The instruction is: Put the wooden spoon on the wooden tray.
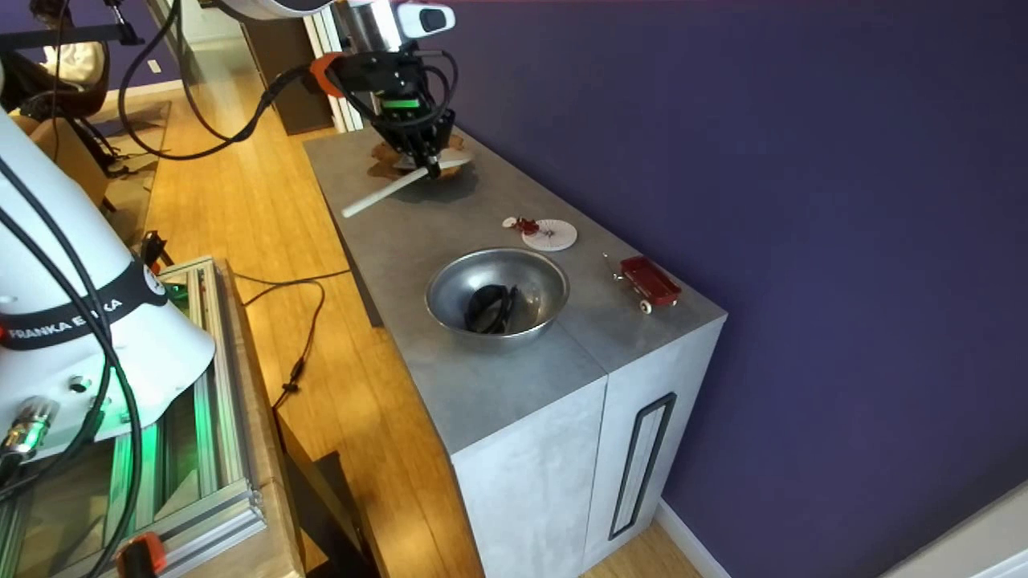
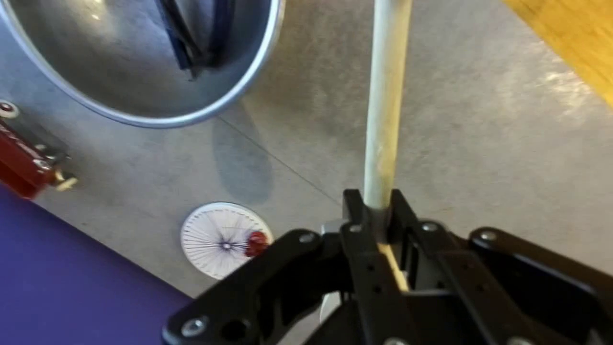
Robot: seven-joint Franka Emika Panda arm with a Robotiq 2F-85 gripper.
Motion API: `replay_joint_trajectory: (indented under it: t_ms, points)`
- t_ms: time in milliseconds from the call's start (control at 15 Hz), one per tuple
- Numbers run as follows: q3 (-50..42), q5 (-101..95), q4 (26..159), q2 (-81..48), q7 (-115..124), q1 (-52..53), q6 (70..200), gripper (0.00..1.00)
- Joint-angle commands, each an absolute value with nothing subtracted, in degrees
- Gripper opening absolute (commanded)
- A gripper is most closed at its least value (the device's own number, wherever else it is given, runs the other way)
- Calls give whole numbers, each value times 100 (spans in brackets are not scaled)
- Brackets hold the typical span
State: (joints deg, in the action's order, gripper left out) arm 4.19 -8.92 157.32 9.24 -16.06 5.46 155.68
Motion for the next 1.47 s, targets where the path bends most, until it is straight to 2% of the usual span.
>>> replay_joint_trajectory:
  t_ms: [0, 200, 267, 733, 1067, 1133, 1200, 1267, 1333, 1400]
  points:
    - [549, -883, 15730, 885, -1460, 723, 15536, 15]
    - [660, -883, 15728, 789, -1346, 815, 15539, 15]
    - [641, -884, 15728, 787, -1355, 796, 15540, 4]
    - [979, -738, 14377, -1401, 673, 1049, 17007, 4]
    - [909, -680, 13379, -2439, 1213, 1405, 17153, 4]
    - [1069, -442, 13274, -2516, 869, 1378, 17018, 4]
    - [1759, -274, 13294, -2553, 112, 848, 16938, 4]
    - [1067, -453, 13470, -2396, 655, 1335, 17100, 15]
    - [1338, -329, 13402, -2493, 389, 1190, 17076, 15]
    - [1590, -75, 13537, -2383, 421, 1039, 17207, 4]
